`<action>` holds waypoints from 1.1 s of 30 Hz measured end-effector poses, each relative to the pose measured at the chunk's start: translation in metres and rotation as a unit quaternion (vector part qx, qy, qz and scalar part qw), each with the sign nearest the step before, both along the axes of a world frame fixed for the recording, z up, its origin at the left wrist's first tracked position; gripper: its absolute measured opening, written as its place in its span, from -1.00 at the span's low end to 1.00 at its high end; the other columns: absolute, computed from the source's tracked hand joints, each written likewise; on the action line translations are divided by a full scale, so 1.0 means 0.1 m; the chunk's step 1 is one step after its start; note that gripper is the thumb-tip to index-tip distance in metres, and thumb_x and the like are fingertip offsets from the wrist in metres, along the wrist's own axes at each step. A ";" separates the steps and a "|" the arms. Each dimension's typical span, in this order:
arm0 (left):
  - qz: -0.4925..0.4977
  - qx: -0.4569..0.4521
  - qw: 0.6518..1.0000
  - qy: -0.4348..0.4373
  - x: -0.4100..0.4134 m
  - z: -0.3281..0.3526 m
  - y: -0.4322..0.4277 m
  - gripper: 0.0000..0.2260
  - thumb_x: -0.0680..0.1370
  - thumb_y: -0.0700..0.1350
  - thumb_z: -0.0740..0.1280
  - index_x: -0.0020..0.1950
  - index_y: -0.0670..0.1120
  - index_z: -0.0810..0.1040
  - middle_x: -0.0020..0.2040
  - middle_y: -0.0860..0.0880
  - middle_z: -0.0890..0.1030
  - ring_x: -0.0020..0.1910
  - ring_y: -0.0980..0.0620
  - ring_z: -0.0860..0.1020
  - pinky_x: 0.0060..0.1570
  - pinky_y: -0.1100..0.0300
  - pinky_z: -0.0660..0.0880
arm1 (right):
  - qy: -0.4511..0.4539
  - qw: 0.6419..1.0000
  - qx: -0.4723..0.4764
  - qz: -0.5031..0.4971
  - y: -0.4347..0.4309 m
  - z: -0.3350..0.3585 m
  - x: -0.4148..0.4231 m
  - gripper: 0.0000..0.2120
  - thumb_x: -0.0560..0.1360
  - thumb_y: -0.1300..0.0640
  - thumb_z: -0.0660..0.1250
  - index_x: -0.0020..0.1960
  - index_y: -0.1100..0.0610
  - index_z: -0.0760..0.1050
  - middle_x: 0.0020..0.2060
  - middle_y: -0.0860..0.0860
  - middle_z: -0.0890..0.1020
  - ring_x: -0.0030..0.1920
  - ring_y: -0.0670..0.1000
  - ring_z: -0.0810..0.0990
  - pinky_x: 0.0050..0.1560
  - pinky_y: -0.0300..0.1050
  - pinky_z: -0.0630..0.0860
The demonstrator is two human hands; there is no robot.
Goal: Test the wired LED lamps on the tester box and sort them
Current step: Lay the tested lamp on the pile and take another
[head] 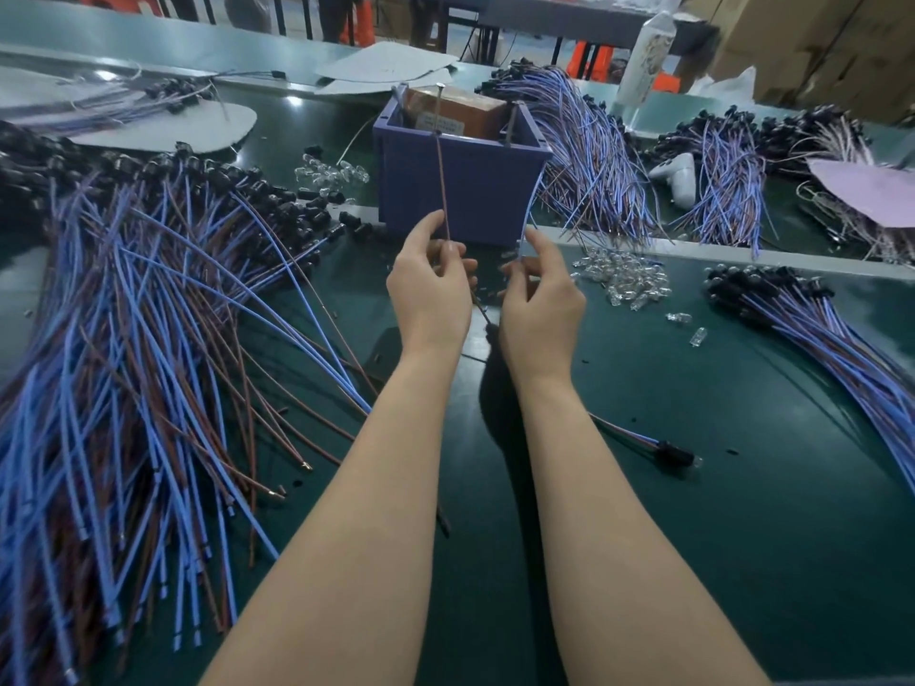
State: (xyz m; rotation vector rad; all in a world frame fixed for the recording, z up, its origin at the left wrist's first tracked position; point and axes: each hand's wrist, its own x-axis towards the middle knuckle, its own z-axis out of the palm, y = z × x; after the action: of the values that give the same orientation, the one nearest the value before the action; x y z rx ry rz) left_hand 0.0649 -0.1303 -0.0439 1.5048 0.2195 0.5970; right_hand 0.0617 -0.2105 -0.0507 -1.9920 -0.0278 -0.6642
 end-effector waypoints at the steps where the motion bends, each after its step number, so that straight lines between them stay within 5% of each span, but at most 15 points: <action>1: 0.004 0.002 1.000 -0.008 0.00 0.00 0.00 -0.70 0.60 -0.30 0.18 0.32 -0.14 0.45 -0.20 0.04 0.55 -0.34 0.25 0.56 -0.16 0.23 0.60 | -0.006 1.000 0.004 -0.004 0.01 0.00 -0.01 -0.65 0.54 0.29 0.22 0.32 0.16 0.45 -0.06 0.09 0.65 -0.08 0.09 0.60 -0.06 -0.26 0.39; 14: 0.020 -0.026 0.999 -0.013 0.00 -0.03 -0.01 -0.84 0.59 -0.31 0.21 0.14 -0.16 0.47 -0.20 0.02 0.56 -0.28 0.13 0.59 -0.19 0.25 0.59 | -0.010 0.999 0.032 -0.034 0.10 0.00 -0.07 -0.65 0.53 0.28 0.21 0.30 0.19 0.44 -0.09 0.10 0.63 -0.13 0.07 0.57 -0.04 -0.15 0.47; 17: 0.009 -0.001 1.000 0.005 -0.02 -0.03 -0.03 -0.87 0.57 -0.29 0.24 0.06 -0.12 0.49 -0.19 0.03 0.59 -0.18 0.06 0.59 -0.01 0.13 0.56 | 0.015 0.996 0.056 -0.074 0.05 0.02 -0.05 -0.67 0.52 0.28 0.21 0.27 0.19 0.46 -0.15 0.03 0.59 -0.18 0.02 0.51 -0.16 -0.32 0.31; 20: -0.007 0.019 1.000 -0.005 -0.04 0.00 -0.03 -0.89 0.55 -0.27 0.27 0.01 -0.10 0.52 -0.21 0.09 0.60 -0.15 0.13 0.57 -0.02 0.31 0.50 | 0.028 0.994 0.054 -0.090 0.00 0.07 -0.03 -0.78 0.52 0.29 0.20 0.13 0.21 0.50 -0.12 0.04 0.60 -0.07 0.10 0.55 -0.17 -0.31 0.25; 26: -0.080 -0.087 0.993 -0.008 -0.09 0.05 -0.01 -0.89 0.57 -0.28 0.27 -0.07 -0.08 0.50 -0.19 0.03 0.63 -0.33 0.19 0.53 -0.23 0.34 0.48 | 0.039 0.998 0.052 0.002 -0.12 0.22 -0.05 -0.87 0.53 0.26 0.22 0.01 0.10 0.47 -0.17 0.04 0.63 -0.08 0.06 0.61 0.02 -0.10 0.48; 33: -0.187 -0.154 0.970 0.023 -0.12 0.09 -0.02 -0.89 0.57 -0.25 0.30 -0.13 -0.07 0.51 -0.16 0.06 0.56 -0.27 0.24 0.55 -0.22 0.39 0.50 | 0.123 0.989 -0.002 0.080 -0.13 0.17 -0.07 -0.81 0.52 0.29 0.21 0.02 0.11 0.55 -0.12 0.04 0.65 -0.07 0.03 0.61 -0.05 -0.23 0.47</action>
State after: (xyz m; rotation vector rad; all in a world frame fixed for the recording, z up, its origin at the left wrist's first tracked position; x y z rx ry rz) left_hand 0.0524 -0.1328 -0.0349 1.2169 0.0563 0.2135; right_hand 0.0544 -0.2233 -0.0338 -2.0370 -0.0408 -0.3136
